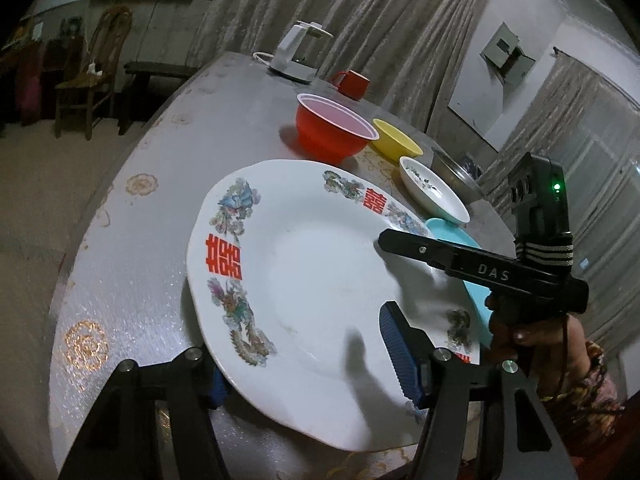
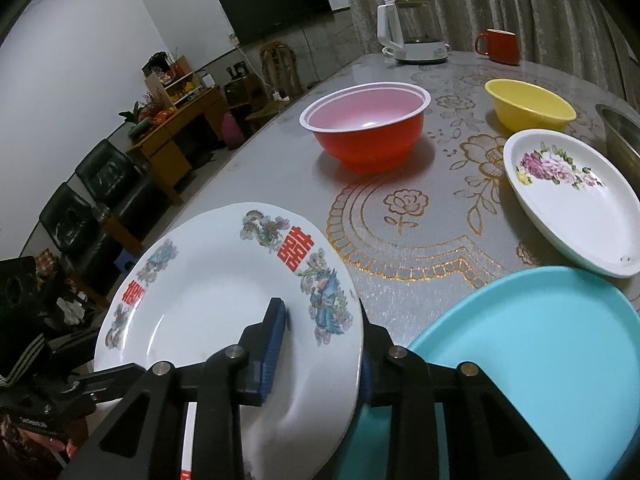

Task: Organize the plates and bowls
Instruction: 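Carry the large white plate with the right gripper onto the turquoise tray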

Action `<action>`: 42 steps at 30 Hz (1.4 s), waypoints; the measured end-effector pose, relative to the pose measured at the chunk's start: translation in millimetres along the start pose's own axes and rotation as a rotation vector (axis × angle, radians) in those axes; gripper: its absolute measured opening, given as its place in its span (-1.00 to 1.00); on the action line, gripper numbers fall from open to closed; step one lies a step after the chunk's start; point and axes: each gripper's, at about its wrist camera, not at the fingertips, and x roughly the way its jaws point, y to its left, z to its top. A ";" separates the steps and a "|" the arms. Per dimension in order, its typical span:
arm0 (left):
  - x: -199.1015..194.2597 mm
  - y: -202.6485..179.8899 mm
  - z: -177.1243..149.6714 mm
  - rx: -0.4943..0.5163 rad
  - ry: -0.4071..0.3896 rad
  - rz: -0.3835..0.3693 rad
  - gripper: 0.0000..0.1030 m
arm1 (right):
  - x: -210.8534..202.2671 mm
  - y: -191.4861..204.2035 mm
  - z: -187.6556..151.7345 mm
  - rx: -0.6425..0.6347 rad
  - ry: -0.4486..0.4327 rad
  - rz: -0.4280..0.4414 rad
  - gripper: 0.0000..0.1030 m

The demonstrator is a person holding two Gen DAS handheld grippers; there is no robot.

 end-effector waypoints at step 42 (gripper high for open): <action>53.8 -137.5 14.1 0.387 0.045 -0.109 0.25 | -125.7 -47.8 -67.2 0.137 -0.209 -0.114 -0.40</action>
